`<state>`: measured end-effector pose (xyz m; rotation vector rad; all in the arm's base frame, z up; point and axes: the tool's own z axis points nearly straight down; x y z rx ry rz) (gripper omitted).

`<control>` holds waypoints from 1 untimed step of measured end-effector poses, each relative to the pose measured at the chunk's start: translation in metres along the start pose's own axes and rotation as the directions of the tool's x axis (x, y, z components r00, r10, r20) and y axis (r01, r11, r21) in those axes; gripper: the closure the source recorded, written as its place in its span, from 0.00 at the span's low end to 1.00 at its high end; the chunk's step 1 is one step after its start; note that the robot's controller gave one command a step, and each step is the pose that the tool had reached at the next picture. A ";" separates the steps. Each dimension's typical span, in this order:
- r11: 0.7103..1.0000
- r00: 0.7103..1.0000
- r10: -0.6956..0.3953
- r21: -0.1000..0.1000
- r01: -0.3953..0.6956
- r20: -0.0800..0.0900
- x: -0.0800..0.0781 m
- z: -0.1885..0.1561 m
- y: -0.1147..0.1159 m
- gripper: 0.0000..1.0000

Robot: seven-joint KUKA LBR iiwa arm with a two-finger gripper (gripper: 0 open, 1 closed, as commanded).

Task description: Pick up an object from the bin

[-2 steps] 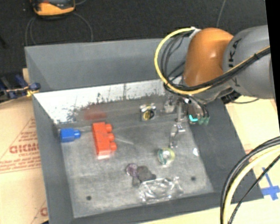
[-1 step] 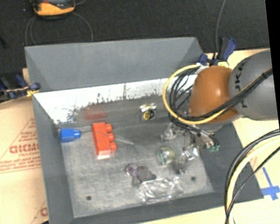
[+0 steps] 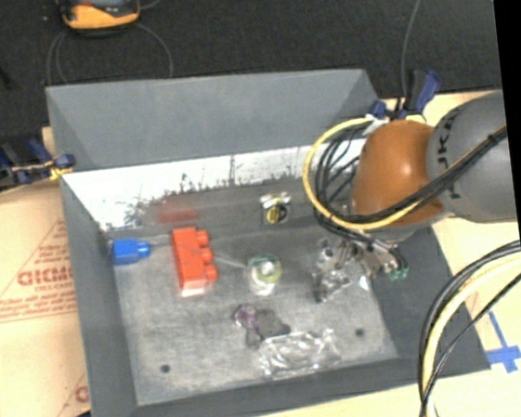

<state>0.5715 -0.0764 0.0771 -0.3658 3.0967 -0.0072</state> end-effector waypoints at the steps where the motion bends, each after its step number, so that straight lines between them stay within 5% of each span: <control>1: 1.000 1.000 -0.001 -0.004 0.001 -0.015 0.004 0.003 0.001 0.00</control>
Offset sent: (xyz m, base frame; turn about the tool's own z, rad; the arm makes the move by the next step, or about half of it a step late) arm 0.0000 0.0000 0.0000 0.0000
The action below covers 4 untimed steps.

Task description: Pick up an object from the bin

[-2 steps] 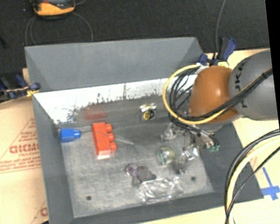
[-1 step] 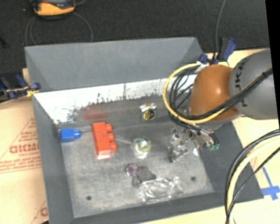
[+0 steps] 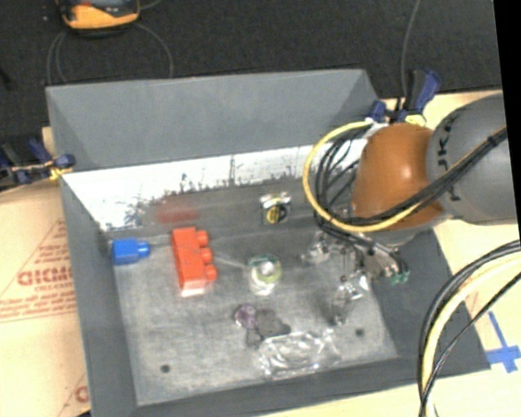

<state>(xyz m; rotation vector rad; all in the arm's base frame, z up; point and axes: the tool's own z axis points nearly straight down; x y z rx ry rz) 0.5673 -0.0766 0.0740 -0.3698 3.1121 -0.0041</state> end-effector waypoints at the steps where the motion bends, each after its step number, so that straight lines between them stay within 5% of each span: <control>1: 0.996 0.996 -0.093 0.001 0.093 0.000 -0.025 0.001 -0.003 0.00; 2: 0.987 0.987 -0.158 -0.001 0.158 0.006 0.002 -0.002 0.078 0.00; 3: 0.903 0.903 -0.430 0.004 0.430 0.012 -0.001 -0.015 0.172 0.00; 4: 0.856 0.856 -0.516 -0.004 0.516 0.002 -0.031 -0.020 0.223 0.00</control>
Offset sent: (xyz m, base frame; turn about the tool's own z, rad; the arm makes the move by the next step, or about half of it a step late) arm 0.0220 0.0040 -0.0040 -0.0950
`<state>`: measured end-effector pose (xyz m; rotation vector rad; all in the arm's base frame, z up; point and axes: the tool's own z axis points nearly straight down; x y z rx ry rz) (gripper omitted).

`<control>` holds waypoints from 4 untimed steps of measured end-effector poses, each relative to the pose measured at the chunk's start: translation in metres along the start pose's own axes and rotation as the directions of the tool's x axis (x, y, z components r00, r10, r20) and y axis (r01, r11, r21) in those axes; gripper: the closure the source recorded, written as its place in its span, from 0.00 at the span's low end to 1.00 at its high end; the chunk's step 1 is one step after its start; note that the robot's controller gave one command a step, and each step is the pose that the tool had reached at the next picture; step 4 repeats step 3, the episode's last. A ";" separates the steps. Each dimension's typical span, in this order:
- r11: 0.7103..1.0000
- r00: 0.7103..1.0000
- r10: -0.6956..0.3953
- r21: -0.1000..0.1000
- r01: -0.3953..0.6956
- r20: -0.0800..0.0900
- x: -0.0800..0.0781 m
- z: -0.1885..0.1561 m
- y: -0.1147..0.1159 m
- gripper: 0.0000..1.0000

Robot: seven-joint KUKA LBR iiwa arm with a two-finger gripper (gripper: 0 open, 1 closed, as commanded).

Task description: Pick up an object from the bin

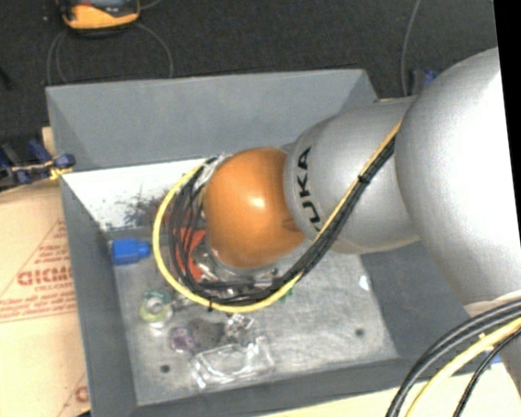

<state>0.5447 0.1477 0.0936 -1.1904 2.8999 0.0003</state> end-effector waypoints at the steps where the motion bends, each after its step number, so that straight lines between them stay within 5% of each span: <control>1: 1.000 1.000 0.004 -0.002 -0.004 -0.002 0.002 0.000 -0.001 1.00; 2: 0.981 0.981 0.196 0.005 -0.196 0.004 -0.013 -0.031 -0.129 1.00; 3: 0.983 0.983 0.181 0.007 -0.181 0.006 -0.012 -0.156 -0.136 1.00; 4: 0.983 0.983 0.181 0.007 -0.181 0.006 -0.012 -0.156 -0.136 1.00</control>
Offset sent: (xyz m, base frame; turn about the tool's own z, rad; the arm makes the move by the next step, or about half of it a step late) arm 0.0000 0.0000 0.0000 0.0000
